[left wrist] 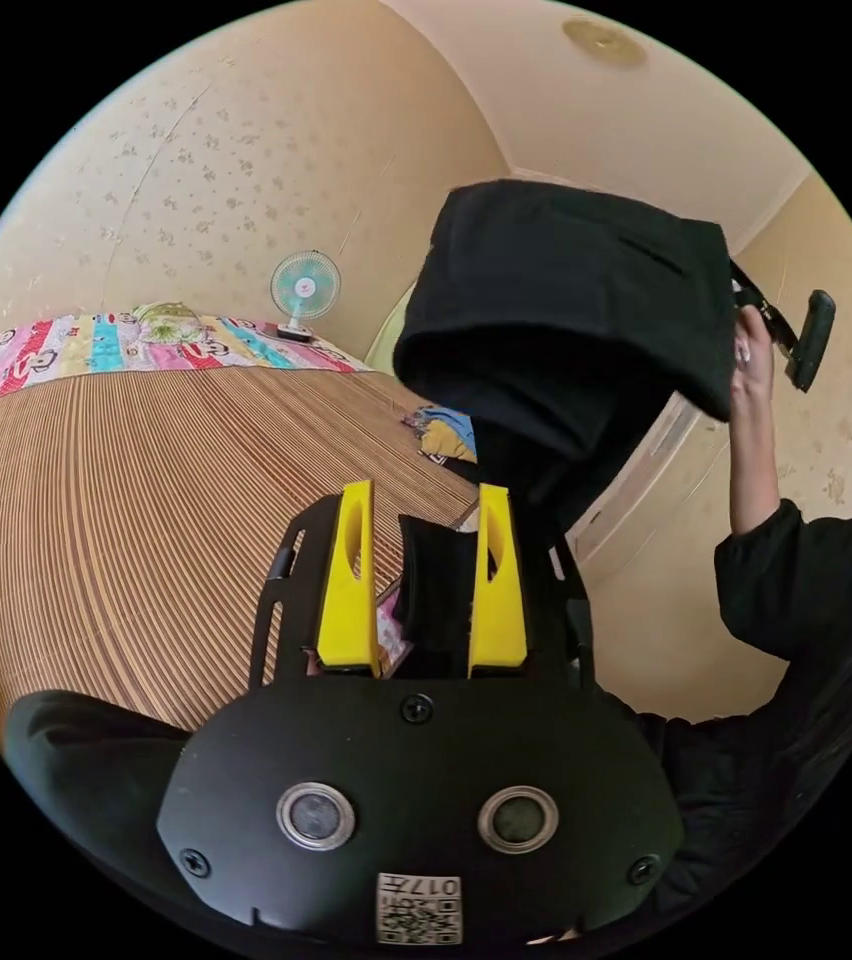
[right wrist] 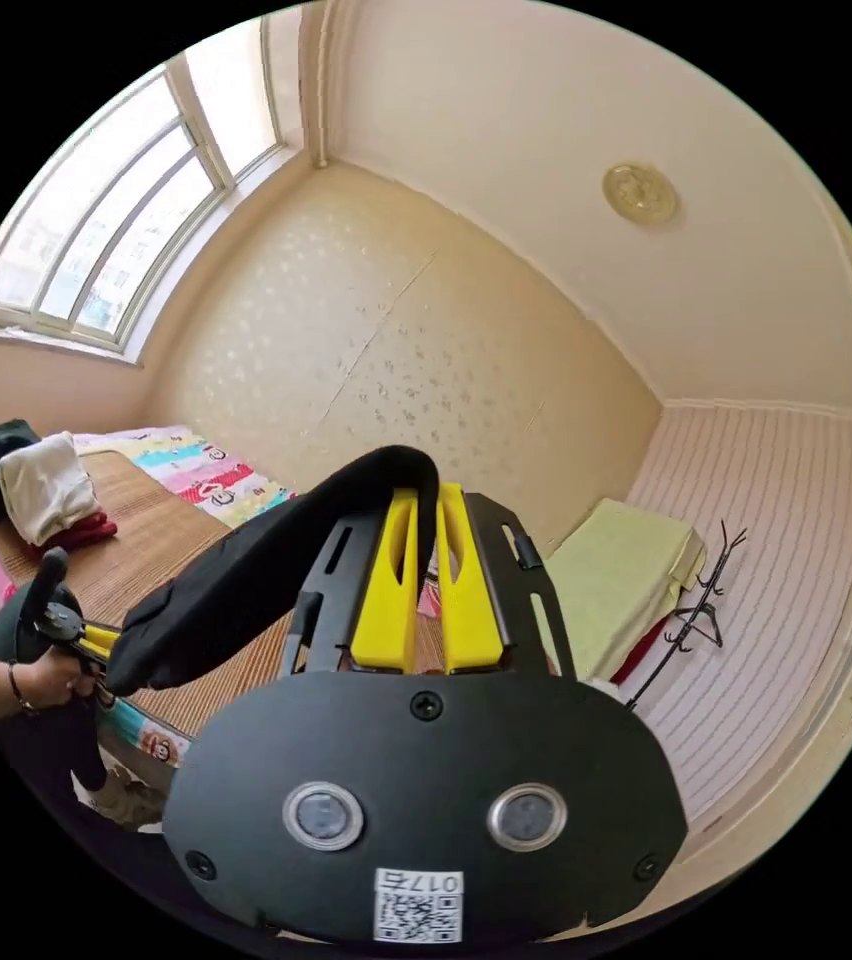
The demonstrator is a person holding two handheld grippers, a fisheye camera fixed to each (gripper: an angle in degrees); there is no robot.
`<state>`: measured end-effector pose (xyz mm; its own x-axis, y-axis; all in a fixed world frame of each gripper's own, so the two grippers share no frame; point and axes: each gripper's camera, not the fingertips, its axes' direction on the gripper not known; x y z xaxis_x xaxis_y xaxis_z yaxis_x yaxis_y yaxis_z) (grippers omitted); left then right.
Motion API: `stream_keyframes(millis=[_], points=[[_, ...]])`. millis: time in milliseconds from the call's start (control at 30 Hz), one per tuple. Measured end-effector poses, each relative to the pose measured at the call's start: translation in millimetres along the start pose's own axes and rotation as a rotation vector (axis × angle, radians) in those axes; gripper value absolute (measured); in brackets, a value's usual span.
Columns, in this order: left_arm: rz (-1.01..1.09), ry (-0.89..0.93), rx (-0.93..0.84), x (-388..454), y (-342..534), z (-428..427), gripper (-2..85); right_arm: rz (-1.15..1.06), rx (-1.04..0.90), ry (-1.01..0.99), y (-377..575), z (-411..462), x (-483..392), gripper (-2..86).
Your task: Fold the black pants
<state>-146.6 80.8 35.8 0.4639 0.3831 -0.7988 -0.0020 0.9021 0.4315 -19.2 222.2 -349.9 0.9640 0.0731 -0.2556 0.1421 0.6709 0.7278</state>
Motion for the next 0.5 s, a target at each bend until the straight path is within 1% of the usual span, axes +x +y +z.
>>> stream_keyframes(millis=[33,67,100,133,167,200,233,300,333,367,433,500], points=[[0.009,0.031,0.013,0.9,0.0,-3.8,16.1,0.048,0.005,-0.053,-8.2,-8.2,6.7,2.6],[0.046,0.135,0.040,4.5,-0.7,-11.7,17.2,0.077,-0.011,-0.098,-14.7,-12.2,9.9,2.6],[0.107,0.304,0.068,11.3,-2.3,-20.1,17.6,0.087,-0.024,-0.118,-16.9,-12.7,9.9,2.6],[0.141,0.404,0.088,15.8,-2.9,-24.9,17.8,0.096,-0.049,-0.144,-18.2,-10.7,6.6,2.6],[0.203,0.608,0.125,27.0,-3.4,-35.0,17.9,0.094,-0.079,-0.161,-16.5,-5.5,-0.2,2.5],[0.218,0.726,0.147,39.2,-2.5,-42.5,18.1,0.094,-0.095,-0.167,-14.9,-2.1,-4.1,2.5],[0.213,0.736,0.129,46.2,-1.9,-42.5,18.3,0.103,-0.120,-0.167,-10.6,4.2,-10.6,2.5],[0.153,0.608,0.026,71.5,9.0,-30.3,19.3,0.118,-0.132,-0.205,-3.6,10.6,-15.8,2.4],[0.130,0.582,0.017,75.1,13.0,-26.9,19.3,0.126,-0.134,-0.240,0.0,12.7,-18.5,2.5],[0.081,0.553,0.023,78.4,20.0,-22.2,19.5,0.135,-0.138,-0.260,2.5,13.2,-21.2,2.5],[-0.015,0.512,0.067,73.3,24.7,-21.8,17.1,0.142,-0.132,-0.253,4.8,9.0,-23.6,2.6],[-0.120,0.454,0.149,57.0,20.7,-36.5,10.7,0.107,-0.099,-0.210,6.5,-1.5,-23.4,2.9]])
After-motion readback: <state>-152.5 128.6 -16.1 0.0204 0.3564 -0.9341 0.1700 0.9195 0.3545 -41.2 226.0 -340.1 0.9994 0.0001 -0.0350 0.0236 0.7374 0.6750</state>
